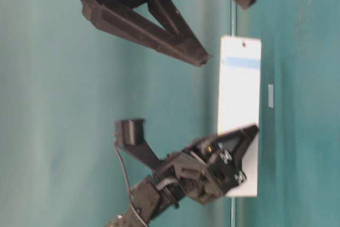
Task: Move the wooden board into place and insert the rod into its hole.
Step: 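Drag the strip with the left gripper toward the table center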
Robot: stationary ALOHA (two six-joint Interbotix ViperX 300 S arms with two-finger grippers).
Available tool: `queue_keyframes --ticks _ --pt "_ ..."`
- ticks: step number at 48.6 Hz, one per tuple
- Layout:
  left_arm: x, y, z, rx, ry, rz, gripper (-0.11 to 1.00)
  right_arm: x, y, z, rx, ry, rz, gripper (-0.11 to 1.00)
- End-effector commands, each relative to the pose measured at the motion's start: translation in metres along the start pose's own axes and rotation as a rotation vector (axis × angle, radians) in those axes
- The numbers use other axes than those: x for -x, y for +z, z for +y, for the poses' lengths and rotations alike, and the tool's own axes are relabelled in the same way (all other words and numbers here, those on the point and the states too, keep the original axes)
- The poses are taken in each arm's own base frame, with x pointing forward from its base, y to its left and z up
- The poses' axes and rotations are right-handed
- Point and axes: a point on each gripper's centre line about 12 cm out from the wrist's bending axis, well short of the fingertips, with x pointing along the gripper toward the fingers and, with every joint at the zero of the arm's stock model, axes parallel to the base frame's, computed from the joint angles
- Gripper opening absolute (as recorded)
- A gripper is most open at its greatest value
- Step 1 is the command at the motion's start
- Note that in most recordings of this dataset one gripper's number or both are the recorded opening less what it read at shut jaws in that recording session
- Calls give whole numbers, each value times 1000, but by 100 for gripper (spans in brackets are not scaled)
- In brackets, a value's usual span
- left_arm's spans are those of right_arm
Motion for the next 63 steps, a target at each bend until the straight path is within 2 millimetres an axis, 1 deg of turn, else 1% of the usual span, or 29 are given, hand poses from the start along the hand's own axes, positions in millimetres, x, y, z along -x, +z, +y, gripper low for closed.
queue_keyframes --ticks 1,9,16,22,31,41,51,63 --pt "15 36 -13 39 -15 -95 22 9 11 -1 -3 -3 -38 98" --pt "13 55 -48 84 -77 -125 22 10 11 -1 -3 -3 -43 98" --pt "8 64 -77 87 -125 -132 22 11 12 -1 -3 -3 -46 98" --pt "1 71 -96 67 -154 -134 22 11 13 -1 -3 -3 -52 98" --pt "-12 82 -110 47 -171 -143 22 11 13 -1 -3 -3 -52 98" --pt "-27 96 -116 42 -178 -160 22 12 13 -1 -3 -3 -54 98" --pt "-38 111 -123 90 -189 -180 22 12 13 -1 -4 -3 -54 98" --pt "-49 117 -139 94 -211 -184 22 12 13 -1 -3 -3 -54 98"
